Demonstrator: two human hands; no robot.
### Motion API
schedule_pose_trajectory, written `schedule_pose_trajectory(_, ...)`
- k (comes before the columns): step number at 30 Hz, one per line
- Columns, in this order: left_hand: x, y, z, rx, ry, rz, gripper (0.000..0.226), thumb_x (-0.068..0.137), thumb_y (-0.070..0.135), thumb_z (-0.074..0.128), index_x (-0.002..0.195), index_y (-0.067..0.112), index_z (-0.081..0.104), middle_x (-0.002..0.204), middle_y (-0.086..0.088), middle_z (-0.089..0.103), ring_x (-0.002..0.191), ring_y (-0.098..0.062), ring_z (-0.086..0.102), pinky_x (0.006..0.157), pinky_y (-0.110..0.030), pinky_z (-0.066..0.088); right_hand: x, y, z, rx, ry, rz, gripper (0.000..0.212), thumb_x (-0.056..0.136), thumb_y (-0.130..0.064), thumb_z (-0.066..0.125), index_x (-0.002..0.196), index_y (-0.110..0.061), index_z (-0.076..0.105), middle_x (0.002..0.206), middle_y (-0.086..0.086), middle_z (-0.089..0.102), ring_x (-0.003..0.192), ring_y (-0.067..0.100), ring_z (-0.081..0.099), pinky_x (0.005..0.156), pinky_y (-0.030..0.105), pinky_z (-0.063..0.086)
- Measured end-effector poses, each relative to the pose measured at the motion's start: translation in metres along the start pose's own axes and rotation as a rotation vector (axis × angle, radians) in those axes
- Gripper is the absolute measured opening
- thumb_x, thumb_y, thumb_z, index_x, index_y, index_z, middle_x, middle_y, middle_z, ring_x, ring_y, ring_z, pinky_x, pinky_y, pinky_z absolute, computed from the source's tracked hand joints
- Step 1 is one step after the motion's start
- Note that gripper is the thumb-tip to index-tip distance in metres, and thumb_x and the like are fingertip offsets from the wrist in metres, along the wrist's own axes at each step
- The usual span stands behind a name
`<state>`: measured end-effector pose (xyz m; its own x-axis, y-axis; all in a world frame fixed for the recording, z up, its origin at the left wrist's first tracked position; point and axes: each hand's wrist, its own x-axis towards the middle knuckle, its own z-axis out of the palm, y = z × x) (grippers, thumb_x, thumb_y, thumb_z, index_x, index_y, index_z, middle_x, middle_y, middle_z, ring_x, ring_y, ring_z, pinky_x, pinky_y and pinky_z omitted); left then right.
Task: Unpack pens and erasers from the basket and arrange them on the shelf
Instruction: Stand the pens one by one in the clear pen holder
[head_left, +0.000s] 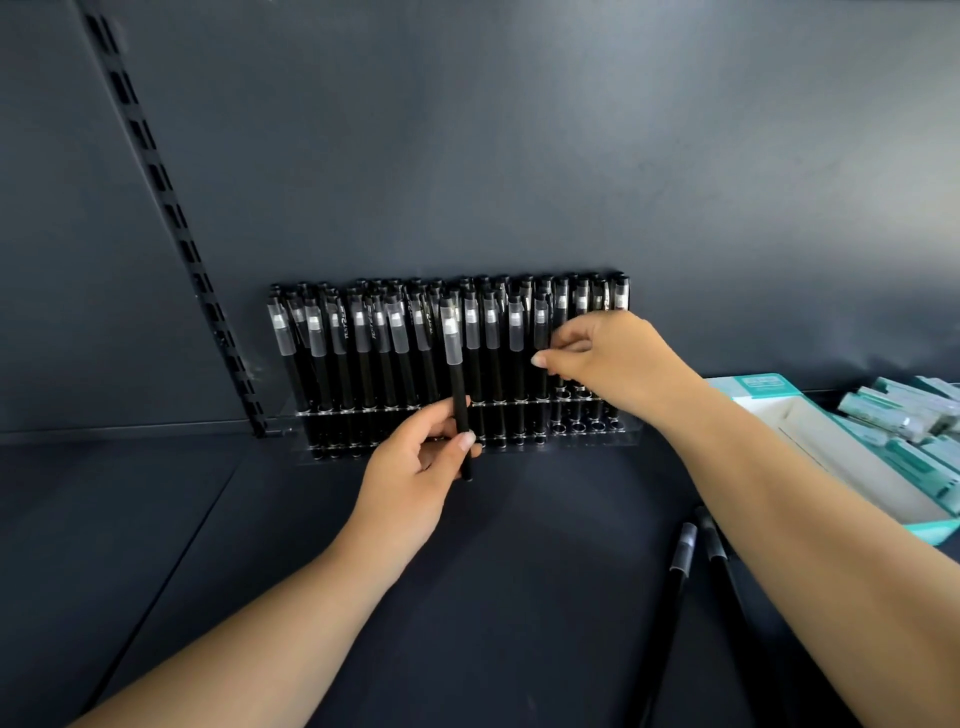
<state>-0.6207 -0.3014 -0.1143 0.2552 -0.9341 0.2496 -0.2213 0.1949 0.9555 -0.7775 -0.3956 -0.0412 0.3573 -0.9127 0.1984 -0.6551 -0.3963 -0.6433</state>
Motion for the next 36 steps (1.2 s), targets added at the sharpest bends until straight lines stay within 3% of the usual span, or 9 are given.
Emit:
schedule_pose_trajectory(3, 0.000, 0.000, -0.001, 0.000, 0.061, 0.014, 0.029, 0.084, 0.011, 0.062, 0.093, 0.038, 0.056, 0.093, 0.005, 0.067, 0.090, -0.008, 0.065, 0.080, -0.019, 0.051, -0.003, -0.006, -0.013, -0.112, -0.001, -0.002, 0.026, 0.082, -0.041, 0.062, 0.074, -0.017, 0.066, 0.079, 0.002, 0.069, 0.067, 0.013, 0.060, 0.064, 0.021, 0.049)
schedule_pose_trajectory(6, -0.002, 0.004, -0.001, -0.009, 0.091, 0.045, 0.025, 0.080, 0.009, 0.066, 0.087, 0.032, 0.059, 0.095, 0.001, 0.068, 0.086, -0.005, 0.065, 0.069, -0.008, 0.047, -0.011, -0.018, -0.027, 0.060, -0.047, -0.038, 0.025, 0.081, -0.039, 0.063, 0.076, -0.016, 0.070, 0.079, 0.000, 0.071, 0.079, 0.017, 0.067, 0.081, 0.034, 0.054)
schedule_pose_trajectory(10, -0.005, 0.008, 0.002, -0.011, 0.086, 0.107, 0.025, 0.078, 0.006, 0.067, 0.086, 0.029, 0.061, 0.087, 0.005, 0.068, 0.079, 0.003, 0.065, 0.067, -0.006, 0.046, -0.024, -0.033, -0.024, 0.290, -0.259, -0.099, 0.003, 0.079, -0.030, 0.067, 0.078, -0.028, 0.067, 0.071, -0.015, 0.067, 0.074, -0.001, 0.064, 0.075, 0.019, 0.054)
schedule_pose_trajectory(21, -0.010, 0.011, 0.007, 0.003, -0.036, 0.190, 0.026, 0.077, 0.010, 0.065, 0.088, 0.033, 0.062, 0.088, 0.008, 0.070, 0.087, 0.001, 0.066, 0.076, -0.012, 0.049, -0.023, -0.032, -0.010, 0.525, -0.293, -0.084, 0.006, 0.080, -0.013, 0.066, 0.080, -0.019, 0.065, 0.069, -0.006, 0.068, 0.064, 0.002, 0.064, 0.073, 0.019, 0.056)
schedule_pose_trajectory(24, -0.008, 0.006, 0.004, 0.165, -0.067, 0.239, 0.021, 0.082, 0.028, 0.062, 0.102, 0.031, 0.061, 0.102, 0.022, 0.060, 0.100, 0.017, 0.053, 0.086, -0.002, 0.038, -0.022, -0.034, -0.014, 0.474, -0.157, -0.118, 0.001, 0.081, -0.015, 0.065, 0.080, -0.015, 0.065, 0.068, -0.001, 0.064, 0.058, 0.002, 0.062, 0.071, 0.019, 0.055)
schedule_pose_trajectory(27, -0.002, 0.001, 0.001, 0.625, -0.151, 0.373, 0.069, 0.077, 0.066, 0.035, 0.131, 0.024, 0.046, 0.128, 0.030, 0.031, 0.123, 0.022, 0.011, 0.099, 0.005, 0.004, -0.016, -0.031, -0.025, 0.250, 0.157, -0.163, 0.014, 0.079, -0.027, 0.068, 0.072, -0.017, 0.061, 0.067, 0.001, 0.065, 0.070, 0.016, 0.067, 0.077, 0.031, 0.055)
schedule_pose_trajectory(30, 0.000, -0.004, 0.001, 0.997, -0.214, 0.284, 0.099, 0.066, 0.079, 0.005, 0.147, 0.022, 0.007, 0.150, 0.013, 0.001, 0.122, 0.012, -0.024, 0.099, -0.011, -0.020, -0.011, -0.024, -0.033, 0.084, 0.405, -0.178, 0.027, 0.080, -0.035, 0.066, 0.084, -0.008, 0.062, 0.077, 0.006, 0.068, 0.076, 0.021, 0.065, 0.072, 0.027, 0.050)
schedule_pose_trajectory(33, -0.002, -0.003, 0.001, 1.163, -0.240, 0.268, 0.119, 0.046, 0.083, -0.027, 0.146, 0.021, -0.011, 0.149, 0.011, -0.015, 0.125, 0.005, -0.031, 0.091, -0.016, -0.029, -0.007, -0.018, -0.032, 0.048, 0.472, -0.168, 0.031, 0.083, -0.035, 0.064, 0.089, -0.004, 0.061, 0.079, 0.007, 0.068, 0.075, 0.023, 0.062, 0.067, 0.027, 0.044)
schedule_pose_trajectory(36, -0.002, -0.001, 0.001, 1.142, -0.240, 0.241, 0.103, 0.062, 0.080, -0.007, 0.146, 0.020, -0.011, 0.150, 0.009, -0.012, 0.131, -0.001, -0.025, 0.094, -0.015, -0.025, -0.004, -0.013, -0.024, 0.031, 0.447, -0.146, 0.029, 0.084, -0.033, 0.063, 0.087, -0.005, 0.059, 0.080, 0.005, 0.067, 0.078, 0.022, 0.062, 0.069, 0.028, 0.044)
